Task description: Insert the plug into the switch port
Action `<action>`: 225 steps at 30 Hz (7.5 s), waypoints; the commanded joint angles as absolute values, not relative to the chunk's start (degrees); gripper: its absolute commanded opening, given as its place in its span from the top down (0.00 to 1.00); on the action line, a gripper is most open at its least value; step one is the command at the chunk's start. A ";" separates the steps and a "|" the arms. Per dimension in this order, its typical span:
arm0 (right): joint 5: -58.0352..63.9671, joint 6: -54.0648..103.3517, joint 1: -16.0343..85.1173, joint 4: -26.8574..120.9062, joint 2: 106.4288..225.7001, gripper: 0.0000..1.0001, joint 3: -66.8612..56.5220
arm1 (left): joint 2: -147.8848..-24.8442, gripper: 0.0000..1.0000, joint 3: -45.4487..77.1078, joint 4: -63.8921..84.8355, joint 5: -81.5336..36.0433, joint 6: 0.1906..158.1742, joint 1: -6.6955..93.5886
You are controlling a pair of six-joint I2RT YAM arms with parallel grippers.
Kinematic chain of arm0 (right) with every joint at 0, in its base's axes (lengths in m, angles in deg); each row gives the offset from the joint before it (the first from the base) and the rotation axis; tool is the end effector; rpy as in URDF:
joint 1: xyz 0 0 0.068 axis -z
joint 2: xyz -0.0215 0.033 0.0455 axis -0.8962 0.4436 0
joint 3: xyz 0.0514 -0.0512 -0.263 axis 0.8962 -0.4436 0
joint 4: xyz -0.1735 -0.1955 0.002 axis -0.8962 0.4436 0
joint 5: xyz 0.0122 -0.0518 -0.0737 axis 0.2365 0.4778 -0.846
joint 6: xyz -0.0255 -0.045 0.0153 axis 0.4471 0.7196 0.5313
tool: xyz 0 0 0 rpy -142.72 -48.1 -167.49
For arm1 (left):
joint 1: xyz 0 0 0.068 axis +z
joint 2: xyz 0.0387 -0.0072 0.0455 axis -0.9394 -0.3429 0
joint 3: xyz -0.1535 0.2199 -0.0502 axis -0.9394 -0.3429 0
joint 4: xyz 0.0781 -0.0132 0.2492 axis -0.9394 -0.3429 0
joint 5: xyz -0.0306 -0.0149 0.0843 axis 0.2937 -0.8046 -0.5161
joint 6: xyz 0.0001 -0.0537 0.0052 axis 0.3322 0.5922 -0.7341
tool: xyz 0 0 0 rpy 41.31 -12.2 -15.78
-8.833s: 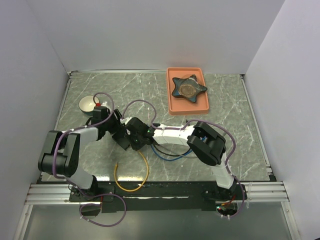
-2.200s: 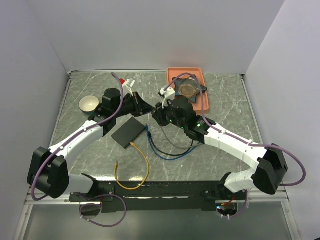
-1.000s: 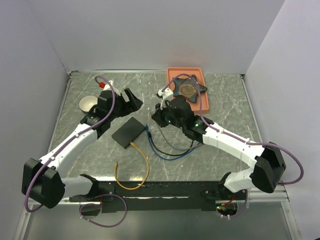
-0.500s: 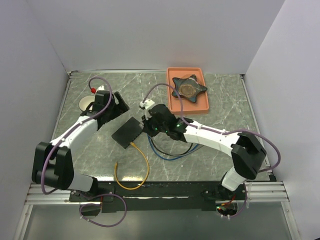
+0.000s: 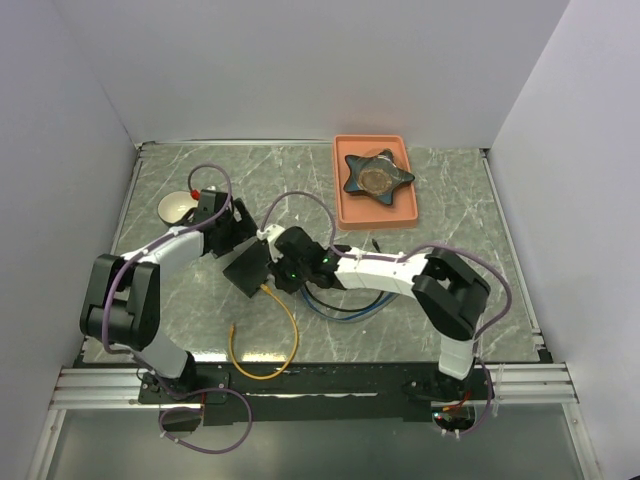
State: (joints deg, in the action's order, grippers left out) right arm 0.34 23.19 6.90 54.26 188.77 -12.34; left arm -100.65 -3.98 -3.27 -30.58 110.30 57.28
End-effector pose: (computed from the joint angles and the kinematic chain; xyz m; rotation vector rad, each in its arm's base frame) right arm 0.2152 0.3341 0.2023 -1.0346 2.1852 0.6522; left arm 0.3139 -0.0707 0.1940 -0.6381 2.3918 -0.4382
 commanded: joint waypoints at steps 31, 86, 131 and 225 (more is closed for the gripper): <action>-2.39 19.95 8.12 51.18 197.57 1.00 -9.70 | -106.85 0.11 -4.57 -0.16 -20.73 106.19 59.14; -2.13 18.19 9.18 50.12 198.89 1.00 -3.64 | -109.31 0.15 -3.43 -0.16 -18.70 105.48 59.14; -3.01 29.87 9.35 53.73 198.01 1.00 -0.38 | -108.34 0.17 -4.04 0.81 -15.63 103.90 58.87; 0.07 30.67 10.32 50.21 206.01 1.00 15.96 | -113.26 0.54 -1.76 -8.94 -4.20 94.50 55.80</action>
State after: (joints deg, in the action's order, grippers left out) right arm -0.14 30.68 10.09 67.84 206.30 8.45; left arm -110.94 -0.77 1.78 -15.78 93.71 59.42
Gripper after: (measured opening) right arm 0.129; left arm 0.479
